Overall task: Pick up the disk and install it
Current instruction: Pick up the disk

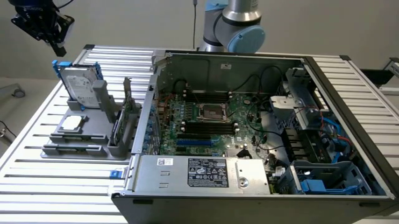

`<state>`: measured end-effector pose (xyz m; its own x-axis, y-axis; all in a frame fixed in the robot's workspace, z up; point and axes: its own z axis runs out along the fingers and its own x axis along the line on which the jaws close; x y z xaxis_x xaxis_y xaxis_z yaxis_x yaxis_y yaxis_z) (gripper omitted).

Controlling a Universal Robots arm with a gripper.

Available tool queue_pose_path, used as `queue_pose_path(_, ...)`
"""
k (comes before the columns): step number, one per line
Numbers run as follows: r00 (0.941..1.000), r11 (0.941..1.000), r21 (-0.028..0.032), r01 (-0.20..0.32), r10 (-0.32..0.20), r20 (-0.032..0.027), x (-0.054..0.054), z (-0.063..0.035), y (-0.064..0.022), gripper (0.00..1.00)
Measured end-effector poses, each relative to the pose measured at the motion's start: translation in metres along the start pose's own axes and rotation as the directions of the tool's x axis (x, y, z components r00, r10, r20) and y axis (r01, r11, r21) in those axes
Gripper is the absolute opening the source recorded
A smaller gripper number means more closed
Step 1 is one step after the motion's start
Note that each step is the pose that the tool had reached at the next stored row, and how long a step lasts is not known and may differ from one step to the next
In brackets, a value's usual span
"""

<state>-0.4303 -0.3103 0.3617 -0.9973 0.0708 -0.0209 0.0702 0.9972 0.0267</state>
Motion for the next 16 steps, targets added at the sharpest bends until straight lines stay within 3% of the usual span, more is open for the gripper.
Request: queue_pose_path(16, 1.0, 1.0, 0.0, 0.0, 0.0, 0.0, 0.0, 0.0, 0.0, 0.11)
